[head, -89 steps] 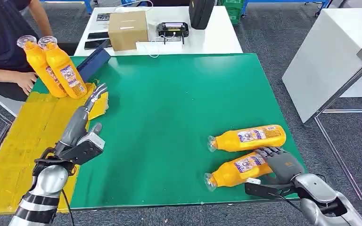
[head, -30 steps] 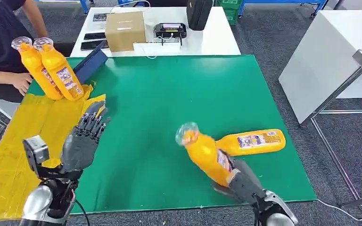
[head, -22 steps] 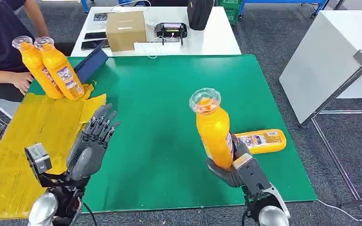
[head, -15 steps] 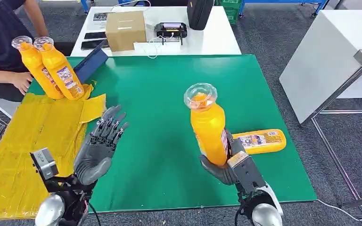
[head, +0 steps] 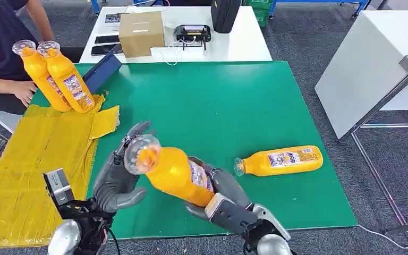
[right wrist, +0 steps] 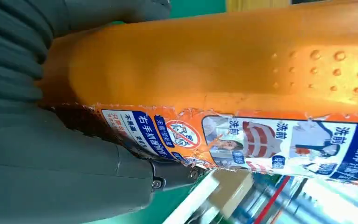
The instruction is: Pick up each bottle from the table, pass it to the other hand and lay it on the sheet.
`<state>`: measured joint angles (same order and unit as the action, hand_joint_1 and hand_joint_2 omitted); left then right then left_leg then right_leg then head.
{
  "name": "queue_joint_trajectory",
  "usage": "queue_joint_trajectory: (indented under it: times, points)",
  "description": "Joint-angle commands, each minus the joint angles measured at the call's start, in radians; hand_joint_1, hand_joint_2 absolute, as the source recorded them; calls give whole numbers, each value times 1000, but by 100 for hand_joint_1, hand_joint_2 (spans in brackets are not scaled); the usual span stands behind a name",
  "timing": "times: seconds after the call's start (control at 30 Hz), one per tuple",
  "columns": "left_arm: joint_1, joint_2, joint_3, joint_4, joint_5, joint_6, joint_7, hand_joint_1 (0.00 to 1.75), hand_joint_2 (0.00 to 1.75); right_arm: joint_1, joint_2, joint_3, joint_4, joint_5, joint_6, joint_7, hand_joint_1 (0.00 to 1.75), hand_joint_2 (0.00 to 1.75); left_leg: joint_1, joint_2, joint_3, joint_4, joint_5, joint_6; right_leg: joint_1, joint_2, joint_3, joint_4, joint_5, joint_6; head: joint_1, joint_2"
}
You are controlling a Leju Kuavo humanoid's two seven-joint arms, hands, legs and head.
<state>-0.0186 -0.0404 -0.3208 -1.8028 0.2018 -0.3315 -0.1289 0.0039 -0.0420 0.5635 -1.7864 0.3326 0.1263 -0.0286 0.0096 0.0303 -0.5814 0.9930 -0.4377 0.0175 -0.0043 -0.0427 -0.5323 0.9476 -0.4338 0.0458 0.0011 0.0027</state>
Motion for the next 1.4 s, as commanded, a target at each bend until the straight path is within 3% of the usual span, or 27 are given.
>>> queue_joint_trajectory:
  times: [0.03, 0.5, 0.67, 1.4]
  points:
    - [-42, 23, -33, 105, 32, -49, 21, 0, 175, -116, -75, 170, 56, -56, 44, 9, 175, 175, 0, 0, 2, -1, 0, 0, -1, 4, 1, 0, 0, -1, 0, 0]
    - [-68, 99, -112, 90, -72, -136, -76, 0, 175, -144, -85, 201, 48, -76, 55, 9, 175, 175, -1, -2, 1, -1, 0, -1, -1, 4, 1, 1, -1, -1, 0, 0]
    - [-65, 138, -122, 78, -190, -149, -167, 0, 175, -89, -87, 146, 32, -148, 59, 3, 175, 175, -1, -3, 1, -1, 0, -1, -1, 2, 1, 0, -1, -1, 0, 0]
    - [-75, 154, -129, 68, -299, -124, -210, 0, 175, -78, -90, 138, 20, -164, 78, -1, 175, 175, -1, -3, 0, 0, 0, -1, -1, 2, 0, 1, -1, -1, 0, 0]
